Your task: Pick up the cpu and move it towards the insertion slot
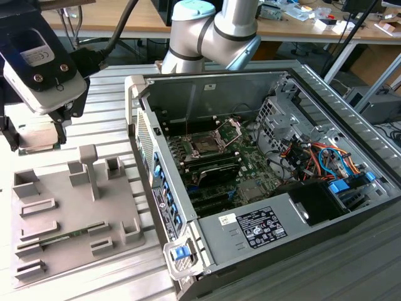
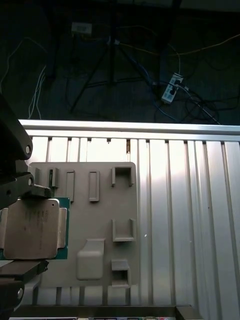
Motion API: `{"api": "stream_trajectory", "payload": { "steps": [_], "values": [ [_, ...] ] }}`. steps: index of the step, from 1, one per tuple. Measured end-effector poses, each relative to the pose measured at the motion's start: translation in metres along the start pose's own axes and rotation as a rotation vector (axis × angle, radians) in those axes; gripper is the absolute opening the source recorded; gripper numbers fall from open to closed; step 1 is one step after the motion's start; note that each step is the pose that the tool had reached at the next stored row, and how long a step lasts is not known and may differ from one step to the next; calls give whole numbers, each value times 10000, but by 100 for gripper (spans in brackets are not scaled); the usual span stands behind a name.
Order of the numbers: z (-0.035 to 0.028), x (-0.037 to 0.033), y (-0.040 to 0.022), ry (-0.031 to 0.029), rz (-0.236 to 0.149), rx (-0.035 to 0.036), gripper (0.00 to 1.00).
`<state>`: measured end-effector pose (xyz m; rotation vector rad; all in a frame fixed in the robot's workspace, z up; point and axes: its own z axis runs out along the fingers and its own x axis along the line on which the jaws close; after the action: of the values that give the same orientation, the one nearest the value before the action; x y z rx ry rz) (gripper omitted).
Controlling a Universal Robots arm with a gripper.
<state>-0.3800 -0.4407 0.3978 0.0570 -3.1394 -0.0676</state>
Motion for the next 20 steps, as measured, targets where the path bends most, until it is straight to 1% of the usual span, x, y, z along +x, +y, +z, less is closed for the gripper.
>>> {"api": "stream_trajectory", "payload": {
  "steps": [7,20],
  "values": [
    [0,-96,-4,0,0,0,55],
    [0,-218,-8,0,0,0,55]
  ]
}}
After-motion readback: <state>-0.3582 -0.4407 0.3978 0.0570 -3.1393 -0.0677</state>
